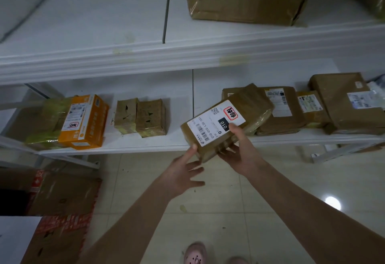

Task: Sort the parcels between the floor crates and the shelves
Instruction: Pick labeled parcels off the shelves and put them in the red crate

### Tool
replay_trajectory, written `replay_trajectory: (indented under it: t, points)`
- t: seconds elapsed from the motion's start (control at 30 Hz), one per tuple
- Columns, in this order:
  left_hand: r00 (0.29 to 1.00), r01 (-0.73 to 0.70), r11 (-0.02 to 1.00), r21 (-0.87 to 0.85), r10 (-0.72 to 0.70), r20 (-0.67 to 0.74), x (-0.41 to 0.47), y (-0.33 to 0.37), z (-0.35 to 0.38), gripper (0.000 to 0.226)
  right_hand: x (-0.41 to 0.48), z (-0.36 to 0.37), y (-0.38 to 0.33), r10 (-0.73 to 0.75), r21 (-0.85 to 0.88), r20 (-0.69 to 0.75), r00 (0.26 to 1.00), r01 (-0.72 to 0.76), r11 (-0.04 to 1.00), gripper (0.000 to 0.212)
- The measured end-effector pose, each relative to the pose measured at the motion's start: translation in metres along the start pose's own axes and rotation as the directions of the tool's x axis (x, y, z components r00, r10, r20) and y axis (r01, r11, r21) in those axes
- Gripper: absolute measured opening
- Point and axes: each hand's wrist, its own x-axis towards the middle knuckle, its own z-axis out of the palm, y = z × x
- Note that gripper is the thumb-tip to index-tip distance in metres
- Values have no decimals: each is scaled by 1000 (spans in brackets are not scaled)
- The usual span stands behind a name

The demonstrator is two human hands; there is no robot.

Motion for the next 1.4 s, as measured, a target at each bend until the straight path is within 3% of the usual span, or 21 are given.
replay_trajectory:
  t: [0.07,0.13,0.17,0.23,0.3,0.37,0.4,0.43,0.5,0.57,0.67,0.77,0.8,0.87,0.97,1.07,1.27,1.4]
  points:
    - [998,-40,994,-100,44,42,3,-2,15,69,-2,6,4,6,48,3,1000,-6,999,41]
    - [994,-107,983,-147,106,-15,5,2,24,61,-6,6,3,42,39,-8,999,-41,998,42]
    - [990,-136,979,-149,128,-58,7,6,23,63,-11,5,0,70,-36,-30,997,-71,997,44]
    - [975,-180,979,-98,165,-147,9,16,13,72,-17,-1,-3,-3,-410,-116,993,-45,911,43]
    - [959,-195,981,17,195,-204,11,26,-6,70,-19,-10,-7,-342,-806,-104,934,122,579,35]
    - [956,-179,975,132,204,-211,10,38,-20,65,-19,-13,-19,-598,-961,73,798,217,173,26]
    - [959,-170,970,176,204,-196,8,44,-24,63,-17,-12,-26,-603,-969,166,780,243,48,30]
    - [964,-165,965,202,201,-176,6,49,-26,63,-14,-11,-33,-517,-966,232,824,257,-24,43]
    - [966,-185,963,193,215,-145,4,56,-23,66,-10,-7,-42,-244,-961,265,933,276,13,50]
    - [946,-250,959,136,272,-174,5,60,-15,75,-8,-6,-38,-115,-946,275,954,290,142,29]
    - [923,-330,941,73,338,-185,6,56,7,90,-11,-13,-15,-116,-882,263,958,288,374,24]
    - [929,-332,911,243,360,-80,6,41,25,42,-14,-23,12,-124,-714,184,975,219,665,24]
    - [937,-320,895,311,347,-35,6,35,27,39,-15,-23,16,-124,-651,146,981,190,735,19]
    - [950,-290,859,423,312,18,7,26,26,57,-12,-23,18,-112,-548,63,992,128,826,12]
    - [965,-239,830,504,260,29,6,17,21,80,-9,-23,11,-71,-515,-20,997,51,856,14]
    - [963,-248,868,430,271,9,3,13,19,88,-11,-21,2,-5,-519,-19,1000,-5,855,28]
    - [935,-287,886,364,341,-94,0,17,26,77,-17,-10,-10,5,-644,50,999,29,765,63]
    - [927,-299,884,361,358,-109,-8,12,26,70,-23,-7,-9,-61,-664,47,997,77,744,67]
